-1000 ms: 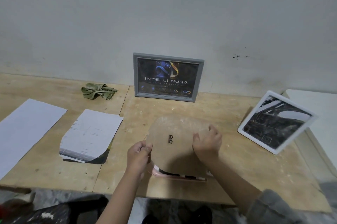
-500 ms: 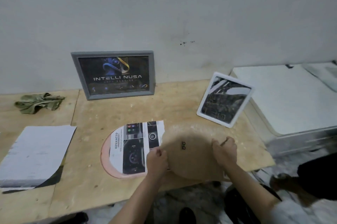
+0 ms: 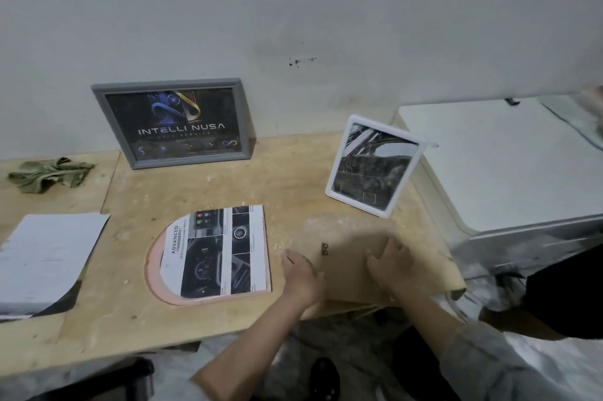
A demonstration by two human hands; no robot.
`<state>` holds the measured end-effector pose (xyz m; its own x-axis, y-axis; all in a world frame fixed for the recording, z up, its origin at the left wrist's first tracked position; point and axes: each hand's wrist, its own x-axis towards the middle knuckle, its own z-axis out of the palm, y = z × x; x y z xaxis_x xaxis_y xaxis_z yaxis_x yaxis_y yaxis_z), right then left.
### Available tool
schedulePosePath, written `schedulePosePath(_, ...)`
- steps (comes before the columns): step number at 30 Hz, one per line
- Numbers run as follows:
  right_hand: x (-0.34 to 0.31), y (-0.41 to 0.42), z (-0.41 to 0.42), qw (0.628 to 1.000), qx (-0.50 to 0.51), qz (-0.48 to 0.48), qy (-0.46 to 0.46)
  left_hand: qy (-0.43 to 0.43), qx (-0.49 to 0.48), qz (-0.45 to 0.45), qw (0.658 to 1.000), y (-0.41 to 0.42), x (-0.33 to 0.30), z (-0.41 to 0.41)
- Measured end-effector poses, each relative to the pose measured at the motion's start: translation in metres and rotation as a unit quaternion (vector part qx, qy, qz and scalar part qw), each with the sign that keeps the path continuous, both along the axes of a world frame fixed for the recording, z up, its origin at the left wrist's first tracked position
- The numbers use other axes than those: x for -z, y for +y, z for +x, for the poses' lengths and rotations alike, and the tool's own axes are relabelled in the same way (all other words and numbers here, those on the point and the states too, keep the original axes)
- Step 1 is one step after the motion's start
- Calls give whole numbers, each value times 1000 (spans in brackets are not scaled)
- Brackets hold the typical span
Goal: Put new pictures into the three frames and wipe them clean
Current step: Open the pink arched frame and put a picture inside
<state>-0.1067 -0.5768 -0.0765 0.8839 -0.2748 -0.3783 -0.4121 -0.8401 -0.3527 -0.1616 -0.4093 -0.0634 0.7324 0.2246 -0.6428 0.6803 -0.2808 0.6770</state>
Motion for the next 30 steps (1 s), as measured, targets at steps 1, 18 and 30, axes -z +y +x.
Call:
schedulePosePath(1, 3, 1, -2, 1000, -14, -5, 4, 2, 3, 3, 1000, 0, 3, 0)
schedulePosePath(18, 4, 125, -8, 933, -337, 23, -127, -146, -61, 239, 958, 118, 7, -15)
schedulePosePath(30, 40, 226, 5, 890, -448, -42, -75, -126, 62, 298, 944, 263, 50, -45)
